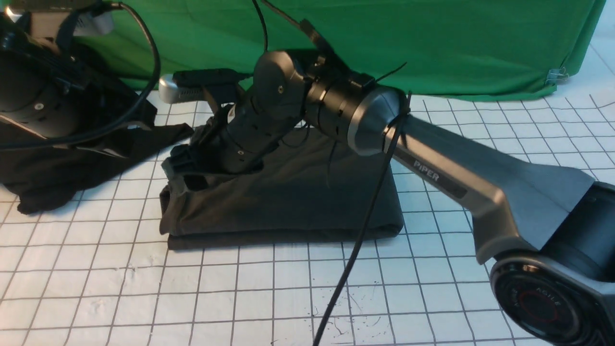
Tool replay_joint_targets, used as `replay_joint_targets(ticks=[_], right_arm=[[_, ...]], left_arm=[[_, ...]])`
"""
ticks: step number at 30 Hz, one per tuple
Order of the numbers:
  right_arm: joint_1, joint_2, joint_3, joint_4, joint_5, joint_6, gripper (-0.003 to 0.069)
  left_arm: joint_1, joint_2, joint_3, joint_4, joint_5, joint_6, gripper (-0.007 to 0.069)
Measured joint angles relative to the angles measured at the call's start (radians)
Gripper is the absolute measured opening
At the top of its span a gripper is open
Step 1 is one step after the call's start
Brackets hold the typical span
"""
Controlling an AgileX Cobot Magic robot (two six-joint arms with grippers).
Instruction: Fold a long-sleeved shirt over a white checkered tablecloth.
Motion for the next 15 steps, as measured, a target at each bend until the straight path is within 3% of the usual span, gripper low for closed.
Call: replay_joint_targets(ticks=[2,4,5,7,10,15], right_arm=[[-0.018,-0.026,-0.031,-0.062,0.083,-0.032,0.0499],[-0.062,-0.077,-0.070,-0.199,0.184,-0.052,0.0365],[-0.066,-0.086,-0.072,-0.210,0.198,-0.052,0.0351],[-0.120,-0.130,-0.070,-0.305,0.240,-0.055,0.0167],[-0.199,-0.199,-0.008,-0.338,0.255,-0.058,0.0031],[-0.276,-0.316,0.216,-0.327,0.266,-0.098,-0.0003]], left_arm=[[0.000,0.000,0.000,0.000,-0.001,-0.001,-0.0002],[0.000,0.002,0.000,-0.002,-0.023,-0.001,-0.0002],[0.000,0.001,0.000,-0.003,-0.029,-0.001,-0.0002],[0.000,0.013,0.000,-0.028,-0.050,-0.001,-0.0002],[0.000,0.053,0.000,-0.072,-0.052,-0.001,-0.0002],[0.000,0.176,0.000,-0.093,-0.070,-0.001,-0.0002]])
